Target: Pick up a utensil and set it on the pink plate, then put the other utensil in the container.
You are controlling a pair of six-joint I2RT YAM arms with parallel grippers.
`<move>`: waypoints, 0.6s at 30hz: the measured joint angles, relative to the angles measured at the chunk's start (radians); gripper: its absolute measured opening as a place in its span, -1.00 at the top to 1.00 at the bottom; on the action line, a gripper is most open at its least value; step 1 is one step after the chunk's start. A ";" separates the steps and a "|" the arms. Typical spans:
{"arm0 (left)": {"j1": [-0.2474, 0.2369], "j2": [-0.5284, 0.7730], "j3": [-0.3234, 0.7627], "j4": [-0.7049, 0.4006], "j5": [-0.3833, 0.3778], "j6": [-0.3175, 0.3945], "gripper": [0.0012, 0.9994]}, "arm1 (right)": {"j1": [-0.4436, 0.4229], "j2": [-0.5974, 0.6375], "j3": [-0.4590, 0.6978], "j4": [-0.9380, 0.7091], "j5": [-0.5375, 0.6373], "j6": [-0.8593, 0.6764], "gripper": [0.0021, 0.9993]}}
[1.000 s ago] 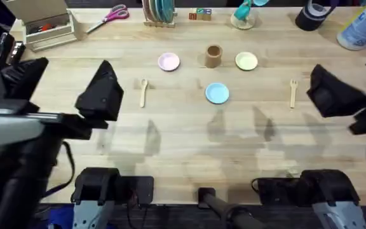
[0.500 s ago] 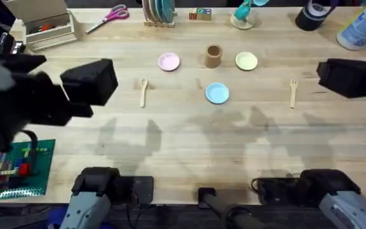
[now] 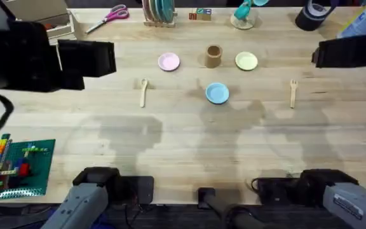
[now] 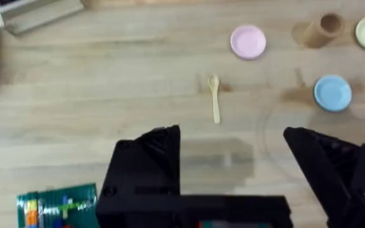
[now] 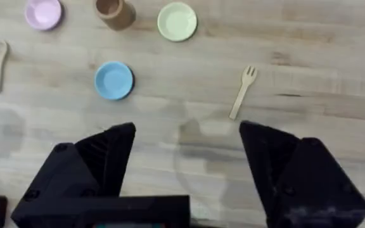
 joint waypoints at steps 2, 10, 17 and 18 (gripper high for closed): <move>0.000 0.039 0.037 -0.046 0.000 0.000 -0.99 | 0.000 0.034 0.027 -0.020 0.000 -0.008 -0.99; 0.000 0.133 0.074 -0.104 0.000 0.000 -0.99 | 0.000 0.096 0.047 -0.021 0.000 -0.032 -1.00; 0.000 0.140 0.074 -0.091 0.000 0.000 -0.99 | 0.000 0.100 0.047 -0.021 0.000 -0.063 -1.00; 0.000 0.141 0.074 -0.083 0.000 0.000 -0.99 | 0.000 0.100 0.047 -0.021 0.000 -0.064 -1.00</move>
